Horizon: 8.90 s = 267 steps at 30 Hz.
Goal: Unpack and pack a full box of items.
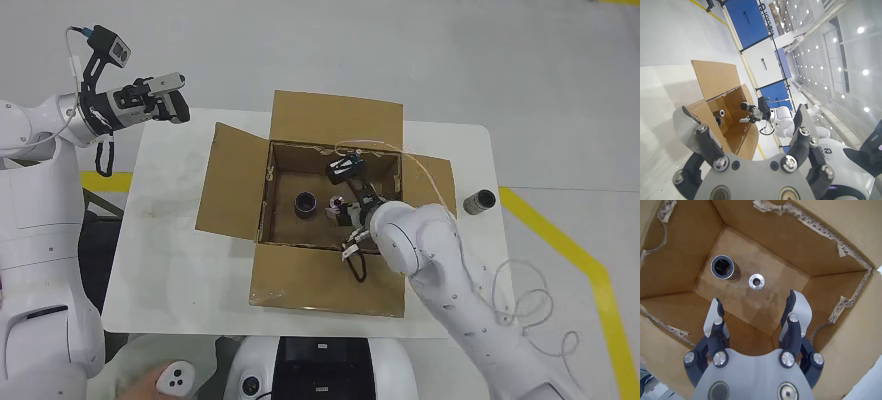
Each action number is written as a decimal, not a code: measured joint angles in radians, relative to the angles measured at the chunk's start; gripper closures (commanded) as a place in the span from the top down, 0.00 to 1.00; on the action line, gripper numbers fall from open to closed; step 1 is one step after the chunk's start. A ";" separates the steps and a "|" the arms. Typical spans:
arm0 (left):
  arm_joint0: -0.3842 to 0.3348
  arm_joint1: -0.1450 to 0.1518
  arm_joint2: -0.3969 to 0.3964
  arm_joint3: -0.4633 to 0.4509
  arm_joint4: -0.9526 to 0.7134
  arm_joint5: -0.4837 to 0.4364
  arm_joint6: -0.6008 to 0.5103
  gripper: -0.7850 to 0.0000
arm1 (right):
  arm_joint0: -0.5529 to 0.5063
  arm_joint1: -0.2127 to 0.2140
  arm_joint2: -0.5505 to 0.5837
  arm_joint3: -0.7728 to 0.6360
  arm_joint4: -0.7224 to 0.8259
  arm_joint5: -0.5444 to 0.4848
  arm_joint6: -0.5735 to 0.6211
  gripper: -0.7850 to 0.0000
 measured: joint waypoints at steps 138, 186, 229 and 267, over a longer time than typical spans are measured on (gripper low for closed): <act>0.000 0.000 0.000 0.000 0.000 0.000 0.000 1.00 | -0.063 -0.016 0.197 -0.106 0.081 -0.191 0.180 0.00; 0.000 0.000 0.000 0.000 0.000 0.000 0.000 1.00 | -0.186 0.065 0.705 -0.333 0.319 -0.218 0.245 0.00; 0.000 0.000 0.000 0.000 0.000 0.000 0.000 1.00 | -0.277 0.144 0.830 0.019 0.240 -0.172 0.115 0.00; 0.000 0.000 0.000 0.000 0.000 0.000 0.000 1.00 | -0.213 0.165 0.715 0.326 0.205 -0.077 -0.046 0.40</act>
